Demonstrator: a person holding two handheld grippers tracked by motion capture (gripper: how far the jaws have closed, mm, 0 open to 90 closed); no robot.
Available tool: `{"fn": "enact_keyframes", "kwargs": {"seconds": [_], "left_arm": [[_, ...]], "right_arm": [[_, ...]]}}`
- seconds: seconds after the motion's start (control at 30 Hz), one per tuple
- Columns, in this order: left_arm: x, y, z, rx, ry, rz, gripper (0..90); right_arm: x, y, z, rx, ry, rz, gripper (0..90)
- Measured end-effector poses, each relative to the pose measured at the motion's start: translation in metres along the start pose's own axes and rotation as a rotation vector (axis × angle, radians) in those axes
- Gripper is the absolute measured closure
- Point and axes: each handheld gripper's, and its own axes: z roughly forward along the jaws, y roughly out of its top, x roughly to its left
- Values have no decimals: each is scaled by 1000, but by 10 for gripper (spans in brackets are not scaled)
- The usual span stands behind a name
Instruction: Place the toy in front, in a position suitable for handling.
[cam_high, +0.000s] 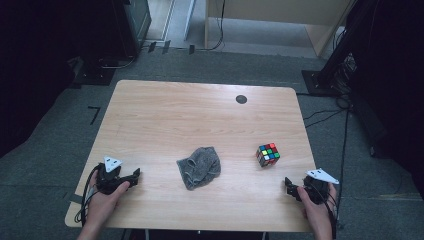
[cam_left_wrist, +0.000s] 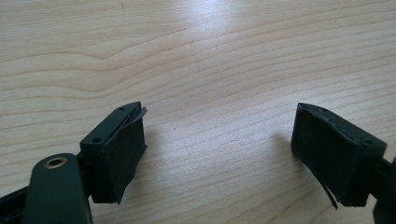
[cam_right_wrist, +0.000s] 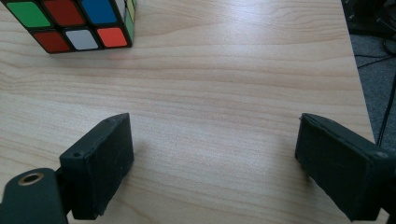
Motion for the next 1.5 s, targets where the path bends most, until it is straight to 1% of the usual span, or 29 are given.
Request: {"fn": "enact_keyframes", "kwargs": {"seconds": [0.07, 0.2, 0.23, 0.3, 0.37, 0.47, 0.5, 0.53, 0.57, 0.6, 0.63, 0.67, 0.7, 0.8, 0.83, 0.87, 1.03, 1.07, 1.1, 1.13, 1.17, 1.2, 1.23, 1.27, 1.3, 1.33, 1.4, 1.47, 1.5], "left_arm": [[0, 0, 0, 0, 0, 0, 177], [0, 0, 0, 0, 0, 0, 177], [0, 0, 0, 0, 0, 0, 177], [0, 0, 0, 0, 0, 0, 177], [0, 0, 0, 0, 2, -3, 176], [-1, 0, 0, 0, 2, -4, 176], [-1, 0, 0, 0, 2, -4, 176], [-1, 0, 0, 0, 2, -4, 176], [-1, 0, 0, 0, 2, -4, 176], [-1, 0, 0, 0, 2, -4, 176], [-1, 0, 0, 0, 2, -4, 176], [-1, 0, 0, 0, 2, -4, 176], [-1, 0, 0, 0, 2, -4, 176], [-1, 0, 0, 0, 2, -4, 177], [-1, 0, 0, 0, 2, -4, 176], [-1, 0, 0, 0, 2, -4, 176], [-1, 0, 0, 0, 2, -4, 176], [-1, 0, 0, 0, 2, -4, 177], [-1, 0, 0, 0, 2, -4, 176], [-1, 0, 0, 0, 2, -4, 176], [-1, 1, 1, 1, 4, -5, 176], [-1, 1, 1, 1, 4, -5, 176], [-1, 1, 1, 1, 5, -5, 176], [-1, 1, 1, 0, 5, -6, 176], [-1, 1, 1, 0, 5, -6, 176], [-1, 1, 1, 0, 5, -6, 176], [-1, 1, 1, 0, 5, -7, 177], [-1, 1, 1, 0, 5, -7, 177], [-1, 1, 1, 0, 5, -6, 177]], "right_arm": [[1, 0, 0, -1, -7, 7, 108], [1, 0, 0, -1, -7, 3, 108], [2, 1, -1, 12, -14, 12, 111], [3, 2, -1, 8, -10, 19, 117], [6, 6, -4, -20, 23, 42, 115], [11, 15, -8, -73, 50, 58, 115], [11, 15, -8, -73, 50, 58, 115], [15, 19, -11, -99, 88, 74, 115], [15, 19, -11, -99, 88, 74, 115], [20, 24, -12, -117, 118, 69, 110], [20, 24, -12, -117, 118, 69, 110], [23, 26, -12, -121, 128, 65, 106], [29, 30, -12, -134, 147, 52, 101], [37, 36, -10, -150, 172, 63, 89], [37, 36, -10, -150, 172, 63, 89], [41, 39, -7, -157, 188, 76, 80], [50, 45, 2, -154, 213, 76, 43], [53, 49, 6, -147, 249, 79, 24], [53, 49, 6, -147, 249, 79, 24], [55, 52, 7, -138, 266, 83, 17], [56, 59, 9, -139, 268, 80, 12], [56, 59, 9, -139, 268, 80, 12], [56, 61, 10, -140, 269, 84, 8], [57, 65, 16, -136, 266, 99, 6], [57, 65, 16, -136, 266, 99, 6], [57, 66, 22, -123, 256, 103, 7], [58, 67, 27, -109, 262, 120, 6], [58, 66, 29, -104, 256, 121, 7], [60, 64, 33, -80, 238, 106, 7]]}}
